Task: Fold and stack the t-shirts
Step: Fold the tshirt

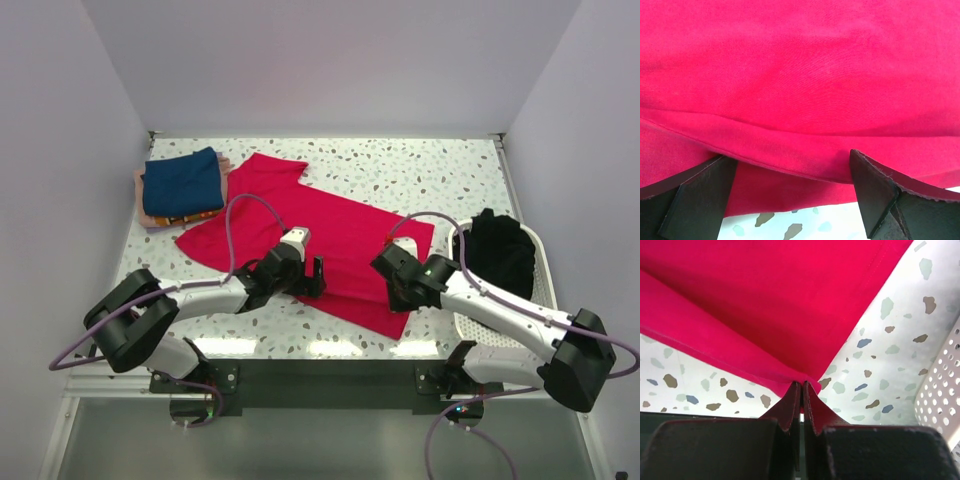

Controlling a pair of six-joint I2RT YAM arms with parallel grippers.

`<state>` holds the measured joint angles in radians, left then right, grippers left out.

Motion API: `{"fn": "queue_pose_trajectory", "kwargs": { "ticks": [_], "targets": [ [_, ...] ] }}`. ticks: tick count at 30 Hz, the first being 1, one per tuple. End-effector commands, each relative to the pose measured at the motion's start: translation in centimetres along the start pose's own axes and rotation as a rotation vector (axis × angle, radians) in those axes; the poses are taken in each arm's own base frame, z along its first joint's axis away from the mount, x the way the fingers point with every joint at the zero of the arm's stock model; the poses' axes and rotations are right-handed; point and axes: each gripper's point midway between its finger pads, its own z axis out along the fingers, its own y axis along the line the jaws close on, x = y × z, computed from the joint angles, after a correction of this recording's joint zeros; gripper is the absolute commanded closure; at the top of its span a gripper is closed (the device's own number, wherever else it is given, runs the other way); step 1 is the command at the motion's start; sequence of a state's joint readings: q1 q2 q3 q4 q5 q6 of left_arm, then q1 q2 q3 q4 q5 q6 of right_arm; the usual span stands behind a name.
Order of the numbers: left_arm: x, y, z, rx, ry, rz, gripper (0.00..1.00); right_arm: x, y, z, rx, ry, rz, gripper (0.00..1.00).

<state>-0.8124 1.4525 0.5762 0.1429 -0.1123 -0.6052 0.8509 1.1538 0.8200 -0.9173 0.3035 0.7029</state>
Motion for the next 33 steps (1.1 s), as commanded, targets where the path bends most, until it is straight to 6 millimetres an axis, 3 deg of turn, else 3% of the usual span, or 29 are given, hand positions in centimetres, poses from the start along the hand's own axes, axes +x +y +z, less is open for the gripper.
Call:
{"fn": "queue_pose_trajectory", "kwargs": {
  "ticks": [1, 12, 23, 30, 33],
  "targets": [
    [0.4, 1.4, -0.5, -0.061, 0.021, 0.032, 0.01, -0.3, -1.3, 0.6, 0.046, 0.004, -0.026, 1.00],
    [-0.7, 0.9, -0.7, -0.061, -0.004, 0.027, 0.00, 0.0, -2.3, 2.7, 0.080, 0.089, 0.008, 0.99],
    [-5.2, -0.5, -2.2, -0.041, -0.105, 0.021, 0.00, 0.4, -2.1, 4.6, 0.082, 0.152, 0.012, 0.99],
    [-4.2, 1.4, -1.9, -0.069, -0.075, 0.019, 0.00, 0.1, -2.9, 4.9, 0.105, 0.159, 0.024, 0.97],
    [-4.0, 2.1, -1.8, -0.080, -0.069, 0.017, 0.00, -0.4, -3.6, 4.8, 0.134, 0.147, 0.035, 0.87]
  ]
}}
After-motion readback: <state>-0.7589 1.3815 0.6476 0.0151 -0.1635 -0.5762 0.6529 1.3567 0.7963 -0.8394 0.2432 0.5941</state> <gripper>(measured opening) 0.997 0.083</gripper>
